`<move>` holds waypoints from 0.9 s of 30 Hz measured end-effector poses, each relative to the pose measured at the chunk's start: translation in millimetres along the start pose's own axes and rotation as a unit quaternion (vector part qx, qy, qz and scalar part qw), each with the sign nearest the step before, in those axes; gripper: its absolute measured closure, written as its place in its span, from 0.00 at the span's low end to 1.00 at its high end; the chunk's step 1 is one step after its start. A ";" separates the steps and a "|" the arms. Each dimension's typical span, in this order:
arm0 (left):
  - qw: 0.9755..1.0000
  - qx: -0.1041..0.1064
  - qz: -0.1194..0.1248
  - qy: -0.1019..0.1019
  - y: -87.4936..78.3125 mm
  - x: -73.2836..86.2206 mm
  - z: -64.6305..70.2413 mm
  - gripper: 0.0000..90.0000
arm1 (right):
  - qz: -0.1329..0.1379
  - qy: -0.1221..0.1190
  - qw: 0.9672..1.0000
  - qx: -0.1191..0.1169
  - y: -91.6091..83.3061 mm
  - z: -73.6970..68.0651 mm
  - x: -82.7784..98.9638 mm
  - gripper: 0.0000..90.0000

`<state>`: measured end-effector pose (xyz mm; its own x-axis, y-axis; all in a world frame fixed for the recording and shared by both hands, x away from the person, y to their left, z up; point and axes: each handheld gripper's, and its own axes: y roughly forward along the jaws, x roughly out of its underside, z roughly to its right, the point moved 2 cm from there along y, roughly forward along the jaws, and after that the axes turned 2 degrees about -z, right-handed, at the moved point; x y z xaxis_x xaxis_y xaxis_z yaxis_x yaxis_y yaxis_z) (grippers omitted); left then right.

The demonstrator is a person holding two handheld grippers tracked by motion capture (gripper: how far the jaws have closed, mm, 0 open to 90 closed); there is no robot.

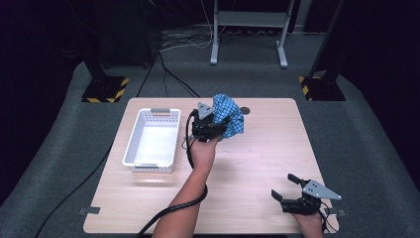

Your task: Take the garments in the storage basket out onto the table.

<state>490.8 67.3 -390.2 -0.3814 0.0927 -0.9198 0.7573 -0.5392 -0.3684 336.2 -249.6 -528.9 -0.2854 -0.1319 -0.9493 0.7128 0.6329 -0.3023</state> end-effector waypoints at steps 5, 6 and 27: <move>1.000 -0.002 -0.004 -0.004 2.3 6.6 -1.7 0.58 | 0.000 -0.001 1.000 0.000 0.0 -0.1 0.0 0.07; 1.000 -0.003 -0.004 -0.004 2.8 8.1 -1.9 0.58 | 0.000 -0.001 1.000 0.000 0.0 -0.1 0.0 0.07; 1.000 -0.004 -0.015 -0.013 14.0 40.8 -8.2 0.58 | 0.000 0.001 1.000 0.001 0.0 0.1 0.0 0.07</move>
<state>490.1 70.4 -434.0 -0.4168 0.0870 -0.9048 0.7495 -0.5302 -0.3963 336.3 -249.6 -528.9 -0.2868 -0.1316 -0.9489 0.7134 0.6318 -0.3032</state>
